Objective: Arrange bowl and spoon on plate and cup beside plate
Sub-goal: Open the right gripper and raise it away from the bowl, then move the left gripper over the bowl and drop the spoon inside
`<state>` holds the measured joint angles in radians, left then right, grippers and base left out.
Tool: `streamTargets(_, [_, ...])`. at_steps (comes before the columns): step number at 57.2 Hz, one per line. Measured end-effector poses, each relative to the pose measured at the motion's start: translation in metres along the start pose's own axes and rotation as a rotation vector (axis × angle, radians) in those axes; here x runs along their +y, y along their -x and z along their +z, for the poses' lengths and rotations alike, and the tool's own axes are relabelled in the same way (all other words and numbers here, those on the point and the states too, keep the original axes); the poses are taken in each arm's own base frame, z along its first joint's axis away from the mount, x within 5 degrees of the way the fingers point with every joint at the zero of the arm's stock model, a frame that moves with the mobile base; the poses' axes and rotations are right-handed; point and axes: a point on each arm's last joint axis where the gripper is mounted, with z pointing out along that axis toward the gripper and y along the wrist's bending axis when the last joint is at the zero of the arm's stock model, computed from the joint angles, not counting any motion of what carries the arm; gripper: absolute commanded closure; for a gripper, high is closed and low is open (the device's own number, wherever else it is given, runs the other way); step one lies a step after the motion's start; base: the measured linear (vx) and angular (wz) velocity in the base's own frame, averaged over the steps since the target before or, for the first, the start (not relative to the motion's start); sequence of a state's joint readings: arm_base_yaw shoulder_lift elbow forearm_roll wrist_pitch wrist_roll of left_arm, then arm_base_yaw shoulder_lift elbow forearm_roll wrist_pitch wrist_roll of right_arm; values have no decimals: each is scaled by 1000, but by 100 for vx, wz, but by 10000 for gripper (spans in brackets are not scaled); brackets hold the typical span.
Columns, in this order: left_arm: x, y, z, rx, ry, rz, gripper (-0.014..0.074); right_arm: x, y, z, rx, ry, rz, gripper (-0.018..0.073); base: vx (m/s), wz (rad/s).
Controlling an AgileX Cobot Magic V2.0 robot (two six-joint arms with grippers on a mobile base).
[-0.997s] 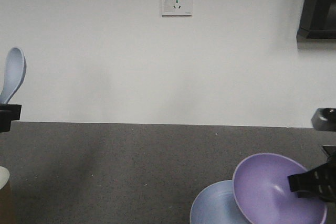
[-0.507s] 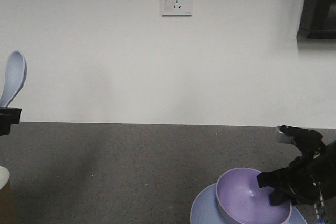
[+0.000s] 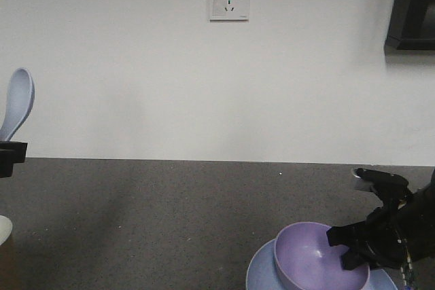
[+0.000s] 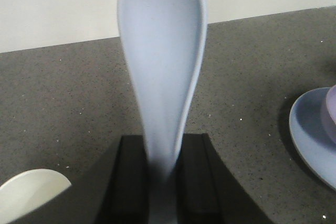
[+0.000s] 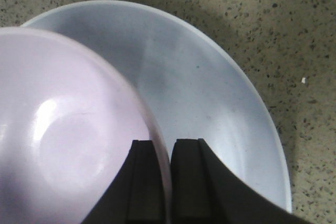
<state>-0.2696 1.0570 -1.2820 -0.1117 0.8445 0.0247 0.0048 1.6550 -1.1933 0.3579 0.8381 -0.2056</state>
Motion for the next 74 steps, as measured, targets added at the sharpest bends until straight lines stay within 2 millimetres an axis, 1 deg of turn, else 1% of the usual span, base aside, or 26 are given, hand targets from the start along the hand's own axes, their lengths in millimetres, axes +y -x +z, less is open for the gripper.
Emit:
streamTargets(6, [0,0,0,1,0,0,600,0,0,0,-5,3,-3,432,0,0])
streamTargets(20, [0,0,0,1,0,0,600,3,1,0,-10,30,15,170,0,0])
streamTargets(26, [0,0,0,3,0,0,600,3,1,0,-9,33,18,91,0,0])
streamTargets(31, [0,-1,0,11,0,0,600,3,1,0,-9,33,18,57,0,0])
streamTargets(38, [0,-2,0,21,-1,0,600,3,1,-1,-12,30,15,46,0,0])
streamTargets(43, [0,-3,0,29,-1,0,600,4,4,-10,-32,18,-8,46,0,0])
streamTargets(49, [0,-3,0,31,-1,0,600,9,10,-33,-92,1,-48,46,0,0])
streamTargets(55, [0,-3,0,33,-1,2,600,19,13,-70,-178,-6,-91,60,0,0])
streamTargets(59, [0,-3,0,34,-4,20,600,25,9,-95,-235,-5,-113,94,0,0])
streamTargets(65, [-3,-3,7,50,-37,69,599,35,-4,-132,-320,-2,-141,212,0,0])
streamTargets(71, [-7,-4,25,91,-105,108,596,44,-21,-170,-425,-6,-172,364,0,0])
streamTargets(74, [-9,-6,37,119,-143,115,596,48,-29,-185,-470,-12,-187,435,0,0])
